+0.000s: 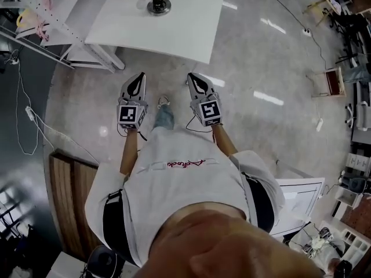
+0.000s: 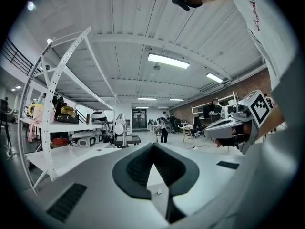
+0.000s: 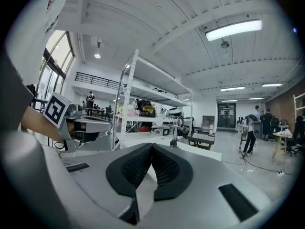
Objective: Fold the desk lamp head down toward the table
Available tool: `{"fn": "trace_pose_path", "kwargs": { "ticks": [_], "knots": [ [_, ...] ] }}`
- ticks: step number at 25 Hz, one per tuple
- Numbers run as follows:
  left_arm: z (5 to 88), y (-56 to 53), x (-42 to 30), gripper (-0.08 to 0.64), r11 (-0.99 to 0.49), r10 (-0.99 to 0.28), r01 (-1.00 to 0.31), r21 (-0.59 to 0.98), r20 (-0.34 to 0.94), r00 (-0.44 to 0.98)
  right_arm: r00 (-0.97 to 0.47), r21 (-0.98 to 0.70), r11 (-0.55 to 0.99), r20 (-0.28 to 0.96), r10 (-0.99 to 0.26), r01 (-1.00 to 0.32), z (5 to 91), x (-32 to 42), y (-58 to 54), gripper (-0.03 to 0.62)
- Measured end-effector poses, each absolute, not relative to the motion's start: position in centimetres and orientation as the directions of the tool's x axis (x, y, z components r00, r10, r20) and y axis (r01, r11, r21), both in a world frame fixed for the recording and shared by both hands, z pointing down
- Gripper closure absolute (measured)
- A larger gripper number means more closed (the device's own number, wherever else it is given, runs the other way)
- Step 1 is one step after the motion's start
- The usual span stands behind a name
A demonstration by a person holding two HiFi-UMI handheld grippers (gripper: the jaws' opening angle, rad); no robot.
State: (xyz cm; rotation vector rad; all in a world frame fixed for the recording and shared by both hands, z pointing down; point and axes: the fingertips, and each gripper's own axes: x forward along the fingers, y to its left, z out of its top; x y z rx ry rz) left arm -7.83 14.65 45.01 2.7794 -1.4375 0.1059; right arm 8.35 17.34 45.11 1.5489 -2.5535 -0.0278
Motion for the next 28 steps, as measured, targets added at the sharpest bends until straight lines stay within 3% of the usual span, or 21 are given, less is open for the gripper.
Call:
{"fn": "trace_pose_path", "kwargs": {
  "ticks": [14,28],
  "knots": [
    [43.0,-2.6,-12.9,0.535,-0.530,-0.847,-0.848,-0.012,0.037,0.530,-0.452,0.206,0.451,0.045,-0.891,-0.868,38.0,6.6,0.2,0.571],
    [47.1,-11.7,-11.3,0.535,-0.541,-0.831,-0.840,0.042,0.127,0.541,-0.460,0.097,0.474,0.138,-0.877,-0.875,43.2,6.8,-6.2,0.571]
  ]
}}
